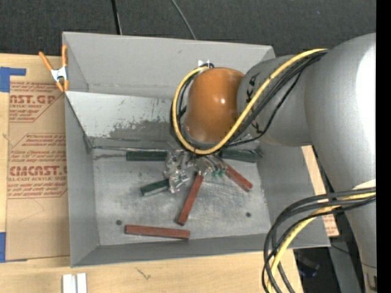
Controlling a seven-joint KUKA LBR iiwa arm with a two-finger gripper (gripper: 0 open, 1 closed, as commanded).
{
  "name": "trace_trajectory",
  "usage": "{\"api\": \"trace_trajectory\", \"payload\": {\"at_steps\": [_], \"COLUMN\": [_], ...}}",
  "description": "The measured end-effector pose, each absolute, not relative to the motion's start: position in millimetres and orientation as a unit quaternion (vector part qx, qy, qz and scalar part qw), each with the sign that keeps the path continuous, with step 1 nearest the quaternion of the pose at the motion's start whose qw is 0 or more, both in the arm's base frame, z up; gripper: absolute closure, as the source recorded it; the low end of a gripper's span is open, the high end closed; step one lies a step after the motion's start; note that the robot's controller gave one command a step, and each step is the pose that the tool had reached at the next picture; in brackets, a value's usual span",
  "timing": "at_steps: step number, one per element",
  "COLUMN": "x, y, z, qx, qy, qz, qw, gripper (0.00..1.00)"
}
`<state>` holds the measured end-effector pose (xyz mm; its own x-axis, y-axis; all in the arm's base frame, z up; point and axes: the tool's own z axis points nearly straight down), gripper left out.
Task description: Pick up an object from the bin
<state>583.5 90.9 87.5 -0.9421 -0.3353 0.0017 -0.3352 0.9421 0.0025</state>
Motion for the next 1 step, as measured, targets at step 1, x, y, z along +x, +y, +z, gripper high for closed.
{"api": "trace_trajectory", "payload": {"at_steps": [1], "x": [582.7], "y": [90.9], "z": [105.4], "qx": [0.170], "qy": [-0.985], "qz": [-0.001], "qw": [0.003], "gripper": [1.00]}}
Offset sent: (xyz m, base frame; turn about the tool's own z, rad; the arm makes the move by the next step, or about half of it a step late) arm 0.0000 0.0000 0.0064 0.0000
